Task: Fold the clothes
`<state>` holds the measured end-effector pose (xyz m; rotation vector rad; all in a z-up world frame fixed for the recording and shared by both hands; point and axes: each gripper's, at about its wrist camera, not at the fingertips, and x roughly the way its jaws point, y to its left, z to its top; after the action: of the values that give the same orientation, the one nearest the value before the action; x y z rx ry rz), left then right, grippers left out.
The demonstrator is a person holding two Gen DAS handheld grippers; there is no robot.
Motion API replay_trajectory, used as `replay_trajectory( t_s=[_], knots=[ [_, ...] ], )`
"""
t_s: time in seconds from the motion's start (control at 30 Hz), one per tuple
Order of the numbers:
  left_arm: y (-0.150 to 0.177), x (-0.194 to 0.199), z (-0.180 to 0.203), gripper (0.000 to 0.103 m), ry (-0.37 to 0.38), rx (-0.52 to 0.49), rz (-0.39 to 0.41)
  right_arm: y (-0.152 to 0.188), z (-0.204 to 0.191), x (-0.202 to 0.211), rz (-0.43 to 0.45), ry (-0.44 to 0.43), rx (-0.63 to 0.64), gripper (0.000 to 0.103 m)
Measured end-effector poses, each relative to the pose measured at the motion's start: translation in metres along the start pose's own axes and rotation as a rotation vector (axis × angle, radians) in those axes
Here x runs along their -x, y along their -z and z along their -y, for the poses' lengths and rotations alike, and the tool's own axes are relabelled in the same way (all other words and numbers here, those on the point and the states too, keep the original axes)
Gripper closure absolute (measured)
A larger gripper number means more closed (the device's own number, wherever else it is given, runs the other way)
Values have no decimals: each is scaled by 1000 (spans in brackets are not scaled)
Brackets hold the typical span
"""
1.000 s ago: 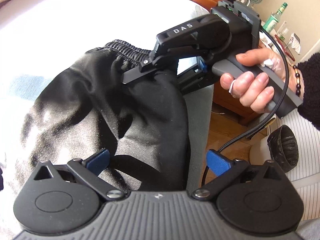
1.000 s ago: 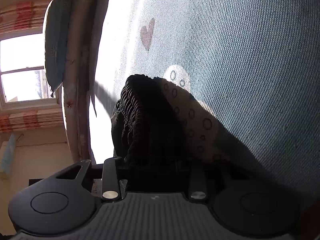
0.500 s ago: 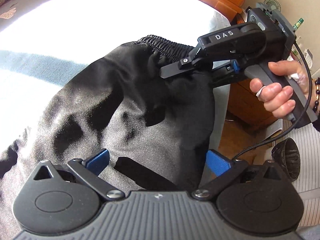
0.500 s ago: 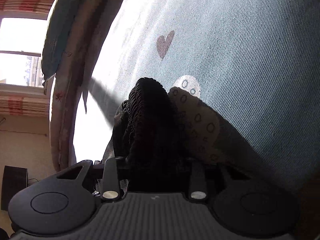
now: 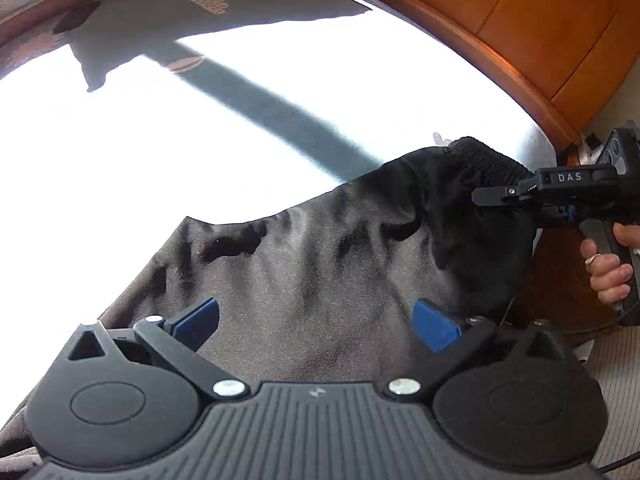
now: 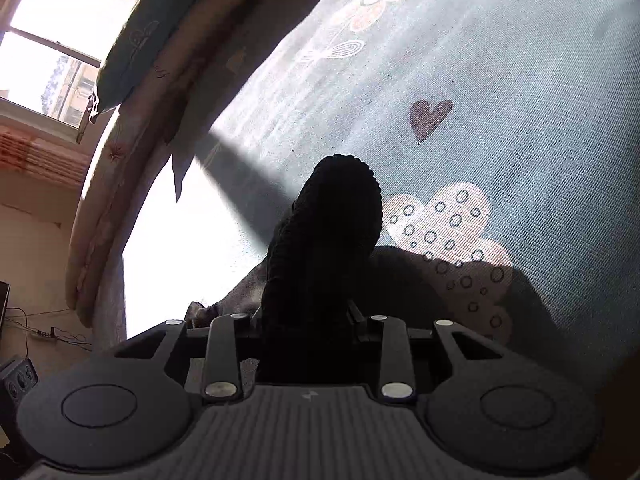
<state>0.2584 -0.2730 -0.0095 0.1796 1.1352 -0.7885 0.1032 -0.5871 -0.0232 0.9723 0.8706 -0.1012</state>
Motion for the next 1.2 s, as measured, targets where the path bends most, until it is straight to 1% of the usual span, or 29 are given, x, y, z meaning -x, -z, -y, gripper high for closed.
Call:
replay_trajectory(
  t_s=[0.13,0.2,0.3,0.43,0.67,0.8,0.9,1.2],
  knots=[
    [13,22,-39,1,-37,135,32,6,-35,3,-8,-2,58,66],
    [20,33,-55,1,-35,197,44,9,-57,-1,-20,-16,76,66],
    [30,63,-85,1,-49,286,62,15,-90,-7,-38,-39,103,66],
    [47,91,-114,1,-87,357,82,31,-132,-13,-86,-74,154,66],
    [83,125,-149,1,-144,453,117,61,-196,-30,-191,-127,236,66],
    [104,134,-168,1,-158,535,135,76,-224,-40,-237,-152,260,66],
    [120,137,-184,1,-153,614,130,86,-245,-47,-265,-173,283,66],
    [164,160,-221,1,-178,779,151,128,-306,-71,-364,-238,352,66]
  ],
)
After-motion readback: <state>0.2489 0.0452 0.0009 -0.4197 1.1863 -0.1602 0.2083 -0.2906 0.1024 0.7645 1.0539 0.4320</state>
